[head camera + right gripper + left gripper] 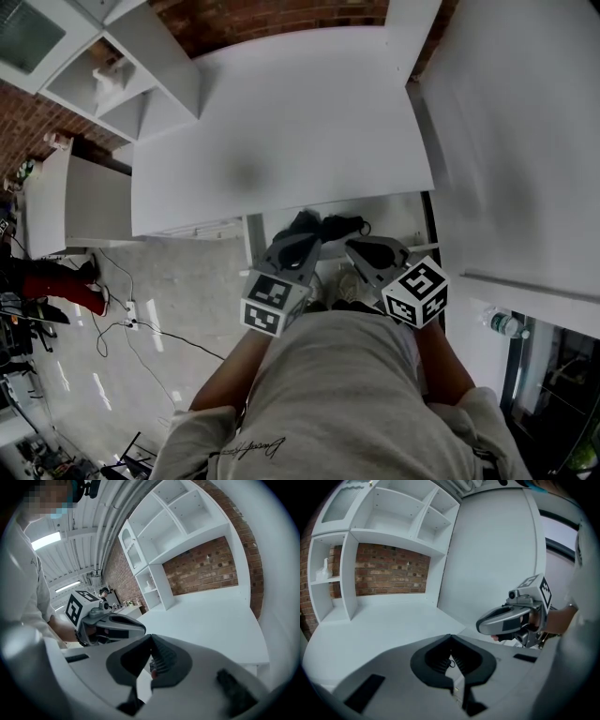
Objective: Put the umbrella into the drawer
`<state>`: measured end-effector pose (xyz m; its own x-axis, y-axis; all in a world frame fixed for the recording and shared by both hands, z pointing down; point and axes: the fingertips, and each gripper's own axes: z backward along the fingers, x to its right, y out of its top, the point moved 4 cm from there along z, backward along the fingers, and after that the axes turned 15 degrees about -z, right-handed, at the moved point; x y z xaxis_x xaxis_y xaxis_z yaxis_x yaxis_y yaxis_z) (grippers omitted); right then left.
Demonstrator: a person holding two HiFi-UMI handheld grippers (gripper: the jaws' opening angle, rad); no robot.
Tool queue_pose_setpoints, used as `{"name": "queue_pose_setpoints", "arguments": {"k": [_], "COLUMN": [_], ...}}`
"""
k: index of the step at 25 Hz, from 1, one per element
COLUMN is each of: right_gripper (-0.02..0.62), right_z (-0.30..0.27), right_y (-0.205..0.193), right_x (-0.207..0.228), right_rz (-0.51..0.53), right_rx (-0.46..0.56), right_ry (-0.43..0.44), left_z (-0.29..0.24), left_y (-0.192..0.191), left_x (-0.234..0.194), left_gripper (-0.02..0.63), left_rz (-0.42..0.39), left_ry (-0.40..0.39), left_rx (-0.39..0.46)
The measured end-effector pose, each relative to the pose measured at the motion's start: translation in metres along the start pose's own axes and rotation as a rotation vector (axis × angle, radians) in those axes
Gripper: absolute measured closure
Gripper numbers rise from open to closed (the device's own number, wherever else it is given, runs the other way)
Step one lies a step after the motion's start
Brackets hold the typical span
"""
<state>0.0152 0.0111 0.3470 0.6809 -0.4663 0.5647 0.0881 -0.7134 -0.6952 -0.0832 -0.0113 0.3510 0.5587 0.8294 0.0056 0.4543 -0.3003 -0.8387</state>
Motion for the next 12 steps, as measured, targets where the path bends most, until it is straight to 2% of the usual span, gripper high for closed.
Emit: {"name": "queue_pose_setpoints", "arguments": {"k": [12], "right_gripper": [0.568], "right_z": [0.0022], "right_y": [-0.0108], "right_x": [-0.0087], "right_rz": [0.016], "right_rx": [-0.036], "right_ry": [0.021], "left_z": [0.0039], "left_y": [-0.0017], "left_x": [0.0093], "left_gripper": [0.591], "left_rz": [0.004], "left_ry": [-0.002], "left_rx": [0.006]}}
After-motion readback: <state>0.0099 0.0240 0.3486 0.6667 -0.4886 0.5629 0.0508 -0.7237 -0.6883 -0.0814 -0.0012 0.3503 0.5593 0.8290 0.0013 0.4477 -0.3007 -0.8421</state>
